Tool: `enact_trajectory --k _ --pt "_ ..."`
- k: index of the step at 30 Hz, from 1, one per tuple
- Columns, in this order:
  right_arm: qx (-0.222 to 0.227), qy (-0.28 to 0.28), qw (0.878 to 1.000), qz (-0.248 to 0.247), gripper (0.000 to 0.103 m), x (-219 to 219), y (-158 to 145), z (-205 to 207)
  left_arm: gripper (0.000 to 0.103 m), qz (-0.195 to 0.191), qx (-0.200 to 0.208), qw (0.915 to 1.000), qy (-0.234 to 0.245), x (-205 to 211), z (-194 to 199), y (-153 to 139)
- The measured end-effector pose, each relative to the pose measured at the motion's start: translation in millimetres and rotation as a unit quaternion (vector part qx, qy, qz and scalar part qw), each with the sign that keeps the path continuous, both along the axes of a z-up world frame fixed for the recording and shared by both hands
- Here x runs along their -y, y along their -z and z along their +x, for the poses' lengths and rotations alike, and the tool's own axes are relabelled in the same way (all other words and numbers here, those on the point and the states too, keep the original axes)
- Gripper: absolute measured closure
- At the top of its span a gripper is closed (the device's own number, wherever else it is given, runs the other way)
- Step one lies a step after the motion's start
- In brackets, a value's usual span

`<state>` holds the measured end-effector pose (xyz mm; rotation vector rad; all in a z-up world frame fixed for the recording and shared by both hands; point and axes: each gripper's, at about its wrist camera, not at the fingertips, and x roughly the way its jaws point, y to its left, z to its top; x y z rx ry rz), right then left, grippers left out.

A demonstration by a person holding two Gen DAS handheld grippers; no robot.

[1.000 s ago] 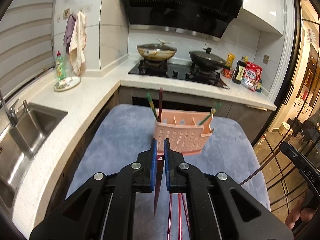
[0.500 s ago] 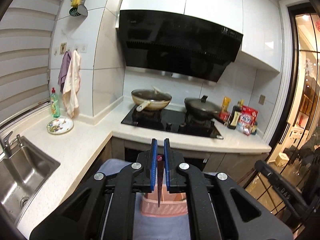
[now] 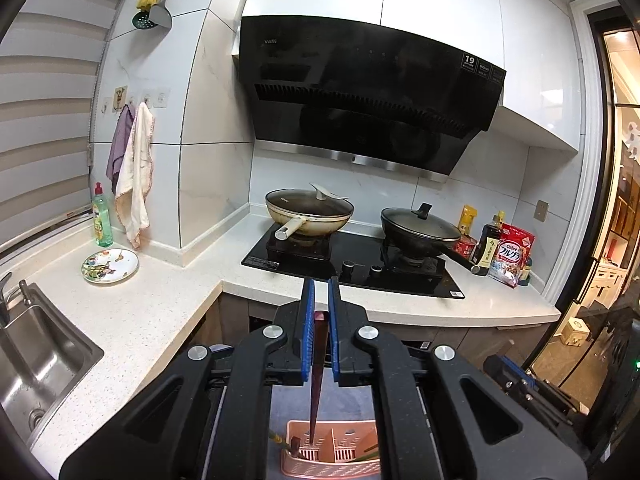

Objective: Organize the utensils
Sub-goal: 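Lower both chopsticks into the pink holder and open both tools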

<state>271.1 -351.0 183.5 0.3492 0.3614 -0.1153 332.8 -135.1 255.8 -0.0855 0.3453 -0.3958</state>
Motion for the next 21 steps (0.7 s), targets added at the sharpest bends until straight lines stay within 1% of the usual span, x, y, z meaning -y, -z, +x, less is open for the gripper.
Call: enact_trajectory --k 3,10,15,16,17,18,19,20,21 --pt "-0.011 -0.002 1.000 0.000 0.096 0 12 8 0.097 0.002 -0.009 1.0000 0.001 4 7 10" --pt "-0.040 -0.008 0.999 0.001 0.096 -2 43 17 0.096 0.005 -0.040 0.9992 0.003 7 17 43" --pt "-0.061 -0.012 0.998 0.002 0.096 -2 62 21 0.096 0.014 -0.050 0.9987 -0.001 7 18 65" --pt "-0.062 -0.012 0.998 0.003 0.088 -1 63 20 0.096 0.014 -0.052 0.9986 0.002 7 18 67" --pt "-0.063 -0.009 0.998 0.004 0.088 -1 64 18 0.094 0.015 -0.054 0.9984 0.004 6 17 69" --pt "-0.062 -0.009 0.998 0.005 0.088 0 64 16 0.091 0.018 -0.056 0.9983 0.002 6 16 70" --pt "-0.062 -0.008 0.998 0.006 0.088 1 64 15 0.083 0.019 -0.056 0.9982 0.000 5 16 71" --pt "-0.059 -0.007 0.998 0.007 0.088 3 62 12 0.073 0.019 -0.057 0.9982 -0.002 5 16 71" --pt "-0.058 -0.006 0.998 0.008 0.088 3 61 11 0.069 0.018 -0.057 0.9982 -0.005 3 14 70"
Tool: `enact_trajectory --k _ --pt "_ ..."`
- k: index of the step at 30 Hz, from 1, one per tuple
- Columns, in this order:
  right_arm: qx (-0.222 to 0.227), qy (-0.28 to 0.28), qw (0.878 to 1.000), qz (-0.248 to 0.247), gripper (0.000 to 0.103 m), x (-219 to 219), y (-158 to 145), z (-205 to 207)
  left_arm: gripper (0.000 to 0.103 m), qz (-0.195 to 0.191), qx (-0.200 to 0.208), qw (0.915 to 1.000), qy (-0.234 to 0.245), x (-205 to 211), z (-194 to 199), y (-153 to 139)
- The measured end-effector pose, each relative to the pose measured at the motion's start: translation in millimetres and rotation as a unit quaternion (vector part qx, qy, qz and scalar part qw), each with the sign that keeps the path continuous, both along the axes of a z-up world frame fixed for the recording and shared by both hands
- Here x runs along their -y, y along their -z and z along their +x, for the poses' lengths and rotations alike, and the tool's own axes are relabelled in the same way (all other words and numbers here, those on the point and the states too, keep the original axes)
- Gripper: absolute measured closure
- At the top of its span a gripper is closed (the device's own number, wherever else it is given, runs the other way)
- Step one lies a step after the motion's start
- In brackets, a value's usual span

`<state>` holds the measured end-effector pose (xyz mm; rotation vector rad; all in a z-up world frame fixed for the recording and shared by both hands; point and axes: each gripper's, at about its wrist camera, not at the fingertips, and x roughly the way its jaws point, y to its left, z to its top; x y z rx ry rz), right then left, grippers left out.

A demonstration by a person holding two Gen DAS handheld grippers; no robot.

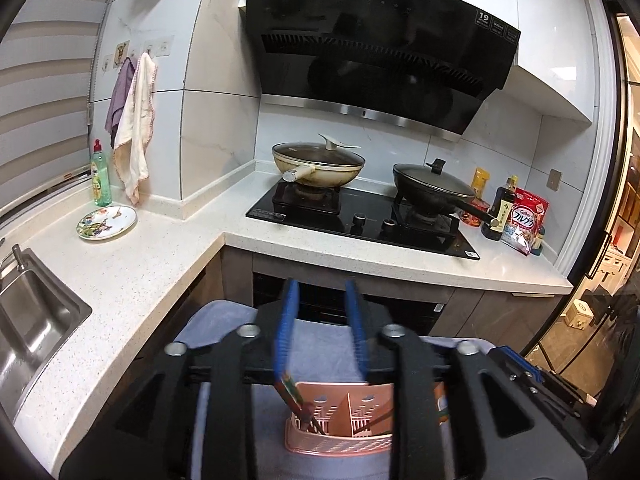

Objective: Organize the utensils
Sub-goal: 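Lower both chopsticks into the pink holder and open both tools, then move both tools back down toward the remaining chopsticks on the cloth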

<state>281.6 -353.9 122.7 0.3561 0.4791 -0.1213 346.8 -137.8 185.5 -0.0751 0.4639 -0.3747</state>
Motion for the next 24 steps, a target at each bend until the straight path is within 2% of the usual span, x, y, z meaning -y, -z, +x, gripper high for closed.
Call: enact_trajectory --k 1,5,8,10,15,19,24 --pt "0.002 0.001 1.000 0.000 0.088 1 -2 -2 0.065 0.000 0.002 1.0000 -0.002 -1 -2 -1" --pt "0.011 0.001 1.000 0.000 0.088 1 -11 -17 0.063 0.004 0.008 1.0000 -0.004 -4 -13 -7" --pt "0.015 -0.002 1.000 -0.004 0.088 -2 -17 -31 0.052 0.009 0.017 0.9998 -0.006 -8 -28 -12" --pt "0.017 -0.004 1.000 -0.010 0.087 -6 -20 -43 0.048 0.018 0.024 0.9995 -0.008 -11 -43 -14" --pt "0.017 -0.016 0.999 -0.025 0.081 -21 -20 -86 0.047 0.038 0.020 0.9991 -0.006 -23 -78 -7" --pt "-0.001 -0.029 0.999 -0.034 0.080 -35 -7 -122 0.047 0.052 0.003 0.9986 -0.007 -38 -110 12" --pt "-0.042 -0.043 0.998 -0.014 0.080 -50 31 -169 0.047 0.072 -0.033 0.9968 -0.012 -58 -145 48"
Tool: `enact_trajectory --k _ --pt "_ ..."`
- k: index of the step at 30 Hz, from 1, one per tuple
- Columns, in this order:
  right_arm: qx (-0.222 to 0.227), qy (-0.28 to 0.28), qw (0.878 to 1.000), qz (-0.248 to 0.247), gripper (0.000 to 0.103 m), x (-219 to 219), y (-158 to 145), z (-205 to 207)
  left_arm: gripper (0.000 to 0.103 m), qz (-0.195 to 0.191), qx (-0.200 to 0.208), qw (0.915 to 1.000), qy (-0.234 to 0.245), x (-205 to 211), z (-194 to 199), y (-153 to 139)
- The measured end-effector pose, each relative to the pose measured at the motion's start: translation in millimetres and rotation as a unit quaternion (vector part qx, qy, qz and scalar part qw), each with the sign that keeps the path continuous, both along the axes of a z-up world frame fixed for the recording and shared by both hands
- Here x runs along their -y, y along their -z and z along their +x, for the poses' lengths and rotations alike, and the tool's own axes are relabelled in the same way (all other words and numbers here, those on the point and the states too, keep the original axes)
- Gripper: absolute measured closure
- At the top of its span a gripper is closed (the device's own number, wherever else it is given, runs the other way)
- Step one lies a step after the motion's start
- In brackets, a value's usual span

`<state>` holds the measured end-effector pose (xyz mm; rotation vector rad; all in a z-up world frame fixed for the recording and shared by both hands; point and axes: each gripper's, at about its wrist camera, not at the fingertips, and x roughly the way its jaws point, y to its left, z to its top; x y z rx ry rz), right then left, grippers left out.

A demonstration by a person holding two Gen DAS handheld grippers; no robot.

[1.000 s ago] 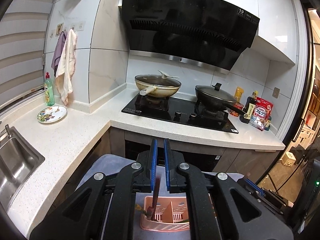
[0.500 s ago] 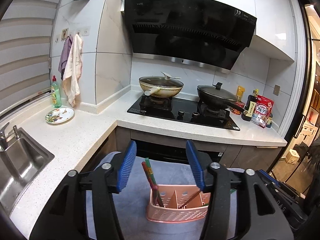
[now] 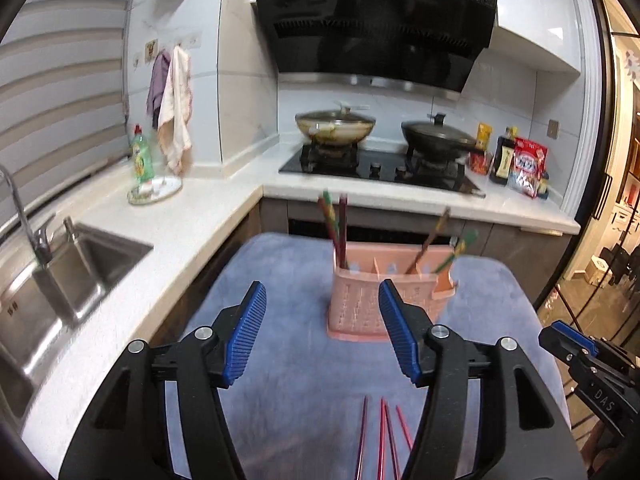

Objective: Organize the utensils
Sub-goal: 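Move both tools back down toward the remaining chopsticks on the cloth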

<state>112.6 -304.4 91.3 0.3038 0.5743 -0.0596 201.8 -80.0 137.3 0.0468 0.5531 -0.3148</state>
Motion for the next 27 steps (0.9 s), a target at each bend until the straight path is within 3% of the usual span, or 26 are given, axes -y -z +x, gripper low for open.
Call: enact_trajectory --k 13,27 --pt "-0.092 -0.014 0.996 -0.018 0.080 -48 84 -78 0.047 0.032 -0.089 0.9955 0.003 -34 -69 89" --pt "-0.152 -0.037 0.987 -0.022 0.080 -86 144 -108 0.047 0.048 -0.161 0.9857 0.005 -51 -102 152"
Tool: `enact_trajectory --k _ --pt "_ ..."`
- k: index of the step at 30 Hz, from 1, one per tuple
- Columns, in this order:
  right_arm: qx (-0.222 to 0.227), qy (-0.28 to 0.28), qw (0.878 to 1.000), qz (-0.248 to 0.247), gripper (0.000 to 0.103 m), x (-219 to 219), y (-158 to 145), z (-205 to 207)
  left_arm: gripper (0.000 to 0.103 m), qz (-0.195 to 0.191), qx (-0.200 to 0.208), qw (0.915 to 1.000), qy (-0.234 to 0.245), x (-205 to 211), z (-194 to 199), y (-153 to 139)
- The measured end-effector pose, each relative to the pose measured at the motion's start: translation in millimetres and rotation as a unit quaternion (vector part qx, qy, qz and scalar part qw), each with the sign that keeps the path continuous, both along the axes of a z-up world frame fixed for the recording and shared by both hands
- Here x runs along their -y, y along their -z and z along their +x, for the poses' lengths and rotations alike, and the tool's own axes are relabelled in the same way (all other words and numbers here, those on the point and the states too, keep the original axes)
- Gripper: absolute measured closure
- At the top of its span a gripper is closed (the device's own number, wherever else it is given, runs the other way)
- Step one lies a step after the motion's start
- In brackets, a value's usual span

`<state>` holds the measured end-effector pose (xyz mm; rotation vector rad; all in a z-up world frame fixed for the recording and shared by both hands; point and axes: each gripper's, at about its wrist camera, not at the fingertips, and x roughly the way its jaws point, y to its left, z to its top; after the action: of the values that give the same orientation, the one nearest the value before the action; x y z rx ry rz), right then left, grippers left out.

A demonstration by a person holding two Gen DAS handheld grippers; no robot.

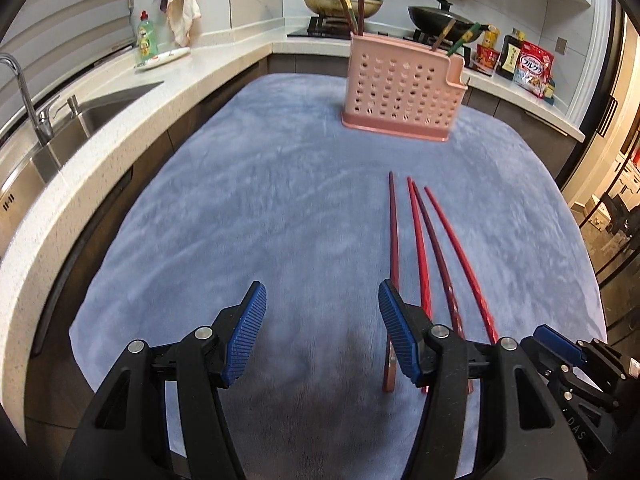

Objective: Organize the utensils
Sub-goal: 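Move both tools back down toward the remaining chopsticks on the cloth, then grasp a bright red chopstick with the right tool while the left tool grasps a dark red chopstick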

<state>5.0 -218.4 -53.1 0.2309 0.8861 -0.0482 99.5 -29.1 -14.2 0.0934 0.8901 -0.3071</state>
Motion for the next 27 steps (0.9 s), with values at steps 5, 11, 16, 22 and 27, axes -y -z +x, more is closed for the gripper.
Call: enact_trajectory --k 5,11,16,22,27 --pt "-0.010 -0.006 1.000 0.002 0.080 -6 9 -1 0.047 0.003 -0.013 0.9999 0.003 1 -6 12" --pt "-0.020 -0.009 1.000 0.000 0.080 -10 17 1 0.047 0.006 -0.026 0.9996 0.012 4 -10 21" --pt "-0.028 -0.007 1.000 0.000 0.080 -9 24 1 0.047 0.008 -0.037 0.9991 0.021 8 -14 28" --pt "-0.036 -0.002 0.999 0.002 0.085 -5 30 1 0.047 0.009 -0.044 0.9985 0.030 12 -19 33" --pt "-0.037 0.003 0.999 0.002 0.092 -1 32 0 0.041 0.010 -0.045 0.9983 0.037 16 -23 34"
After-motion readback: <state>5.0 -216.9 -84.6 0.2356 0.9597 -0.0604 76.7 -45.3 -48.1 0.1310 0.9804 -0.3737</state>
